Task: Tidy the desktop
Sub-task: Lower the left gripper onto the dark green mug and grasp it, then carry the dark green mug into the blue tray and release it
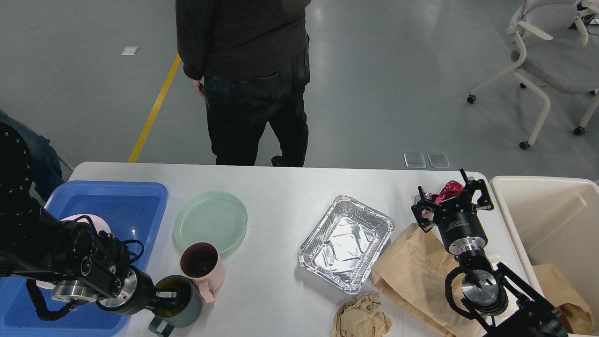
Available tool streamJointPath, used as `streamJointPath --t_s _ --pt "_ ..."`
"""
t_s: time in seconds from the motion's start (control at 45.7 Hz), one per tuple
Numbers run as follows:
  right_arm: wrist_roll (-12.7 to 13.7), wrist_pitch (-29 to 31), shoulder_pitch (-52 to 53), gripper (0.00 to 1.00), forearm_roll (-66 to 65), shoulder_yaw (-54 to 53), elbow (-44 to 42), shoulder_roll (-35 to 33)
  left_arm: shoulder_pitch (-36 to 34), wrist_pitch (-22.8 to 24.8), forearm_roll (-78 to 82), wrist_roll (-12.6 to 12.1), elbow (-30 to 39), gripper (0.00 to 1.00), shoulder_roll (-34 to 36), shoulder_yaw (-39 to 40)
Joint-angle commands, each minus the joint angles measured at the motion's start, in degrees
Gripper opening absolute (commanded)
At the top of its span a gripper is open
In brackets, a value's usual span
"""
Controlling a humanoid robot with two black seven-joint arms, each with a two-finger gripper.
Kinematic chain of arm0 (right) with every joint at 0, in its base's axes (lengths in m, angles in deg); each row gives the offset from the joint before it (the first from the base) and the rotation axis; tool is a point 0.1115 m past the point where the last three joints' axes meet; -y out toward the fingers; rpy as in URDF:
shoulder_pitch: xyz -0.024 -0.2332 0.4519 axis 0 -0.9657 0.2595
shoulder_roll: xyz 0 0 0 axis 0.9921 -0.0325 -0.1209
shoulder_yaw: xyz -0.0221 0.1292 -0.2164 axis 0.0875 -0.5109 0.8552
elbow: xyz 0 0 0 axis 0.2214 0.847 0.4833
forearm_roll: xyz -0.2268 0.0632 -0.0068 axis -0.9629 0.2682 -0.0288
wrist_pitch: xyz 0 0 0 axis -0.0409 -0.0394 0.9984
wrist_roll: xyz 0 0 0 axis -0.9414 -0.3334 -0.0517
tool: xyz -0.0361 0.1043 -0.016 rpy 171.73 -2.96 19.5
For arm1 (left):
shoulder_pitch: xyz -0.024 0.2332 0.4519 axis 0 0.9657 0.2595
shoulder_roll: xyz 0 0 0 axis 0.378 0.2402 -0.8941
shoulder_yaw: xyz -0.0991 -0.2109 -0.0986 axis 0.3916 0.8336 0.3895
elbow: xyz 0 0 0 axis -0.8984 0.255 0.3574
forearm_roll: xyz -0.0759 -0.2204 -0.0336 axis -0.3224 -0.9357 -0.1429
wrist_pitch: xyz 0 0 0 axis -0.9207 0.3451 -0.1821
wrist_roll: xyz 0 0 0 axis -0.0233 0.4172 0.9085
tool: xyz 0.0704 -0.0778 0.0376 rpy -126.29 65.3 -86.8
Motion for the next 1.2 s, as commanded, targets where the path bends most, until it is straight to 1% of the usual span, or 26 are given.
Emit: streamJointPath --t_s 0.0,0.044,0.109,0.175,0.306,0.503,0.591,0.678,0.766,0.875,0.941,0.985,1.094,1.182 --pt "0.00 0.00 -0.03 1.00 0.00 0.00 0.01 0.00 -0.08 0.28 -0.08 0.00 -0.47 0.22 0.23 -0.07" --pt "0.00 0.00 -0.03 1.00 0.00 0.00 0.01 0.00 0.01 0.28 -0.08 0.00 -0.56 0.18 0.14 -0.07" --pt "0.00 0.00 0.06 1.00 0.00 0.00 0.01 0.00 0.10 0.10 -0.08 0.00 -0.65 0.16 0.14 -0.07" --pt "0.08 0.00 -0.03 1.00 0.00 0.00 0.01 0.00 0.36 0.01 -0.08 0.00 -0.91 0.10 0.05 -0.07" --pt "0.00 0.00 -0.03 1.00 0.00 0.00 0.01 0.00 0.54 0.45 -0.08 0.00 -1.70 0.01 0.05 -0.07" --pt "0.08 0.00 -0.03 1.00 0.00 0.00 0.01 0.00 0.36 1.24 0.10 0.43 -1.44 0.00 0.23 -0.42" --pt "0.00 0.00 -0.03 1.00 0.00 0.00 0.01 0.00 -0.25 3.44 0.19 0.70 -1.18 0.00 0.40 -0.59" --pt "0.00 0.00 -0.03 1.00 0.00 0.00 -0.08 0.00 -1.92 6.86 0.36 0.79 -0.12 0.00 1.28 -1.12" --pt "0.08 0.00 0.06 1.00 0.00 0.00 -0.08 0.00 -6.83 10.90 0.89 0.88 2.07 0.01 2.16 -2.61" --pt "0.00 0.00 0.06 1.00 0.00 0.00 -0.08 0.00 -13.07 13.46 0.89 0.61 5.15 0.02 2.78 -4.54" --pt "0.00 0.00 0.06 1.00 -0.09 0.00 -0.08 0.00 -17.90 15.91 0.89 0.44 7.34 0.02 3.21 -5.95" --pt "0.00 0.00 0.06 1.00 0.00 0.00 -0.08 0.00 -21.59 18.02 0.89 0.52 8.57 0.02 4.09 -6.57" --pt "0.08 0.00 0.06 1.00 0.00 0.00 -0.08 0.00 -31.17 24.96 0.89 0.44 11.04 0.02 6.55 -7.53" --pt "0.00 0.00 0.06 1.00 0.00 0.00 -0.08 0.00 -40.66 29.71 0.98 0.35 13.76 0.03 7.08 -8.24"
